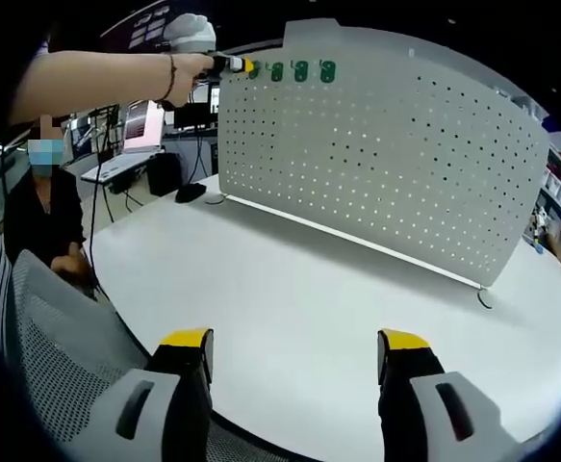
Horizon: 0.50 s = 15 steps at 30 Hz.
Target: Insert the hook assembly into the mounting plate slot until the hook locks in place.
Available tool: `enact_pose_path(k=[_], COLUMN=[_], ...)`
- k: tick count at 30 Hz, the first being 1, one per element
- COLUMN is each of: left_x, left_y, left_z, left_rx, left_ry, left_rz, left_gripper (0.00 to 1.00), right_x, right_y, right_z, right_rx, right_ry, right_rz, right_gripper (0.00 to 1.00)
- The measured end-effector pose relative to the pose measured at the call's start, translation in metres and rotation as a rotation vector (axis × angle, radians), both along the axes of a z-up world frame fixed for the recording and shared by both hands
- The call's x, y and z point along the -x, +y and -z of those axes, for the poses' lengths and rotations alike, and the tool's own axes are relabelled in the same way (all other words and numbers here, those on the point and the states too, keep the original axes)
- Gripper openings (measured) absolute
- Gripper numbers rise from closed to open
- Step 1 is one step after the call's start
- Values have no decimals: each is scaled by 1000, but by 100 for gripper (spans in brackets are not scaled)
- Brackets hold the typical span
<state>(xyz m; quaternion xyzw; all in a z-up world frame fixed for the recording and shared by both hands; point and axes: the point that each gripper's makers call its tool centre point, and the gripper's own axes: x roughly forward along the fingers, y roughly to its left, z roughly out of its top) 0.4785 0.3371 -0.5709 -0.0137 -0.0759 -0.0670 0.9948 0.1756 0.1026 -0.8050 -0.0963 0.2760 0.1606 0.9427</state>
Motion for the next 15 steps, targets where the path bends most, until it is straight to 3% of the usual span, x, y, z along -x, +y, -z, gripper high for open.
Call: enact_pose_path(k=[15], left_x=[-2], left_y=[-3], left_z=[4], left_rx=[9], left_ry=[16], left_rz=[1], left_gripper=[1], right_x=[-1], right_y=[-2], right_z=[-1], right_rx=[3], right_ry=[-6], right_rz=[7], right_gripper=[65])
